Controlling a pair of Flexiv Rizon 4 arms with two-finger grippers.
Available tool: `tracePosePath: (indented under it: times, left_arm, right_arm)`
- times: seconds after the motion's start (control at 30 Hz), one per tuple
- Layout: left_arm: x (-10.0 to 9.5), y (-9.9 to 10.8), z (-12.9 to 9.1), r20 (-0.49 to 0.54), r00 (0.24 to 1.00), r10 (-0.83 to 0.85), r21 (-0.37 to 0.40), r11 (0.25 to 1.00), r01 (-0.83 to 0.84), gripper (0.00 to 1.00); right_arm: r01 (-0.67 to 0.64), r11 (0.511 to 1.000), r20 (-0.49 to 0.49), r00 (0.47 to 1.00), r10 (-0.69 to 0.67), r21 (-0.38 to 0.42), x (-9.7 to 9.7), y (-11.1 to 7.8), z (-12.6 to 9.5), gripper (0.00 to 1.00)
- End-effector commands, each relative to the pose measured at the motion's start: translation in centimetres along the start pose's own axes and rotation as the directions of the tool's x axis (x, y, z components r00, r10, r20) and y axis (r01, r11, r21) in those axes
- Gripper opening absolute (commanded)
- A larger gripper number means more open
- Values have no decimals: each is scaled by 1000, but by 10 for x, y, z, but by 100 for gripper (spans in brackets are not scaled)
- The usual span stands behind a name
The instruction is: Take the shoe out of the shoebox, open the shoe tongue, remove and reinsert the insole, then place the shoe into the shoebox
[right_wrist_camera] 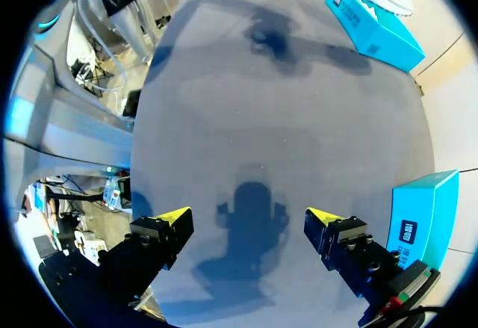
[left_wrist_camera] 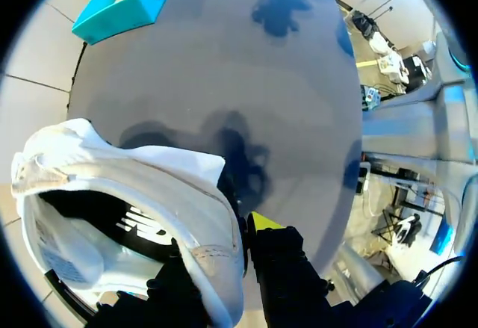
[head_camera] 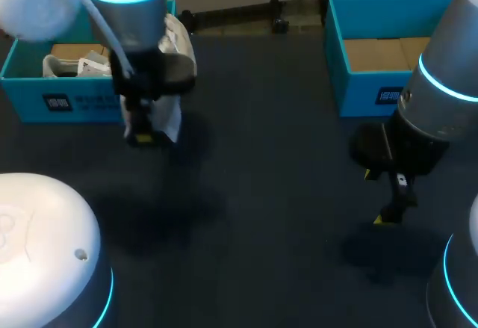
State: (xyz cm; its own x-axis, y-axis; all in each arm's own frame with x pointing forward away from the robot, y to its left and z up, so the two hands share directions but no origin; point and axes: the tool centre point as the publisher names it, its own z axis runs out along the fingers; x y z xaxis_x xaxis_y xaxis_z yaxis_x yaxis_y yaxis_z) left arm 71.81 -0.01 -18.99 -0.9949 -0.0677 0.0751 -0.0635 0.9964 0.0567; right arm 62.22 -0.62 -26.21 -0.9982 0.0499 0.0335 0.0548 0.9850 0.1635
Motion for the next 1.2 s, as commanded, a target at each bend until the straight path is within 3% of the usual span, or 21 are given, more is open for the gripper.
tracePosePath:
  times: [0.03, 0.63, 0.77, 1.03, 1.2]
  left_arm:
    - [-8, 34, -15, -24, 1000, 2, 75, 997, 0, 0]
    - [-8, 34, -15, -24, 1000, 2, 75, 997, 0, 0]
    - [-28, 53, -30, 11, 999, -46, 80, 996, 45, 0]
    - [-75, 98, -79, 108, 980, -168, 98, 983, 157, 0]
    - [-100, 116, -101, 104, 979, -173, 80, 983, 166, 0]
  right_arm:
    - [0, 1000, 1, 1000, 0, 0, 0, 0, 2, 100]
    - [0, 1000, 1, 1000, 0, 0, 0, 0, 2, 100]
    - [0, 1000, 1, 1000, 0, 0, 0, 0, 2, 100]
    - [0, 1000, 1, 1000, 0, 0, 0, 0, 2, 100]
    - [0, 1000, 1, 1000, 0, 0, 0, 0, 2, 100]
